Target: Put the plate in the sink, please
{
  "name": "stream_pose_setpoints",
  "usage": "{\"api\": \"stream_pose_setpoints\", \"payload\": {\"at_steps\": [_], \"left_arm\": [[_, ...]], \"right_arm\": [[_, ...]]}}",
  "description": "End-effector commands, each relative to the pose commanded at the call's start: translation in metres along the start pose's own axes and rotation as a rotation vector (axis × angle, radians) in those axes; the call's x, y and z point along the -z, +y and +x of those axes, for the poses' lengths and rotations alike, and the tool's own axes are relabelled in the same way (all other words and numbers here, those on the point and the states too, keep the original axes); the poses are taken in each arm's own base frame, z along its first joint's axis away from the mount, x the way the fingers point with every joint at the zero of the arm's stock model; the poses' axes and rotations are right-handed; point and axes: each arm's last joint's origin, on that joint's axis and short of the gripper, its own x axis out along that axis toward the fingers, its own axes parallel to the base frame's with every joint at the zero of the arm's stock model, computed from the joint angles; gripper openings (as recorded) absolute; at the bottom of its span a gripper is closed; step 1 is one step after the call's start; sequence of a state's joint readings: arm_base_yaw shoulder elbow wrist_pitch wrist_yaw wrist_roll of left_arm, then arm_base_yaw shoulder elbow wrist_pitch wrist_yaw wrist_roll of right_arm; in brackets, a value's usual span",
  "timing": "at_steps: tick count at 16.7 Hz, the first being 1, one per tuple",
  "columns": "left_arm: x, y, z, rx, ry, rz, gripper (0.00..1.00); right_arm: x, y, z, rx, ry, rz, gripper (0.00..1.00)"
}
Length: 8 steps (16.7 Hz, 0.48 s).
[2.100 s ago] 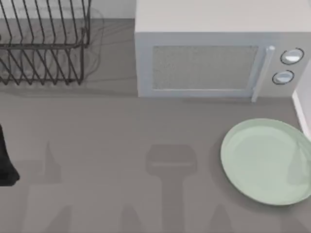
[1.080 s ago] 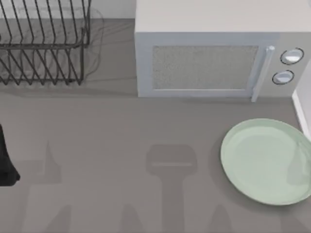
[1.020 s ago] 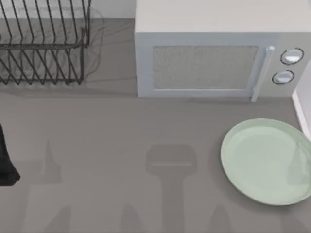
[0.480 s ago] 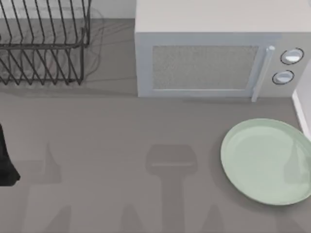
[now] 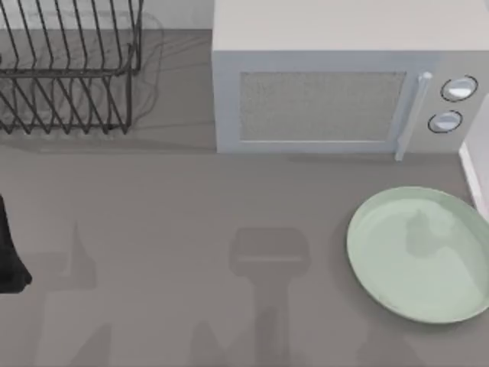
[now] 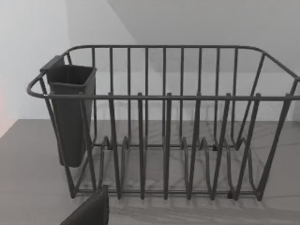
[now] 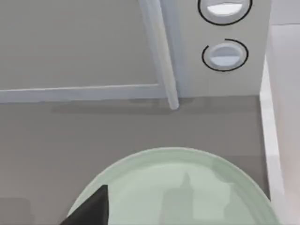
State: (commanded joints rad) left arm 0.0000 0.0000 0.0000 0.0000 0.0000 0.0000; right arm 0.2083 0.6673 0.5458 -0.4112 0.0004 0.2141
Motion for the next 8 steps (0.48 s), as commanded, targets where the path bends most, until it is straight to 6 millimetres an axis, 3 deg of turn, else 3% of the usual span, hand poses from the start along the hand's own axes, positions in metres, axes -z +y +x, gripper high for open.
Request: {"api": "stream_pose_setpoints", "payload": {"at_steps": [4, 8], "left_arm": [[0.000, 0.000, 0.000, 0.000, 0.000, 0.000, 1.00], [0.000, 0.000, 0.000, 0.000, 0.000, 0.000, 1.00]], "right_arm": [[-0.040, 0.036, 0.047, 0.007, 0.360, 0.042, 1.00], [-0.051, 0.081, 0.112, 0.075, 0.685, 0.045, 1.00]]}}
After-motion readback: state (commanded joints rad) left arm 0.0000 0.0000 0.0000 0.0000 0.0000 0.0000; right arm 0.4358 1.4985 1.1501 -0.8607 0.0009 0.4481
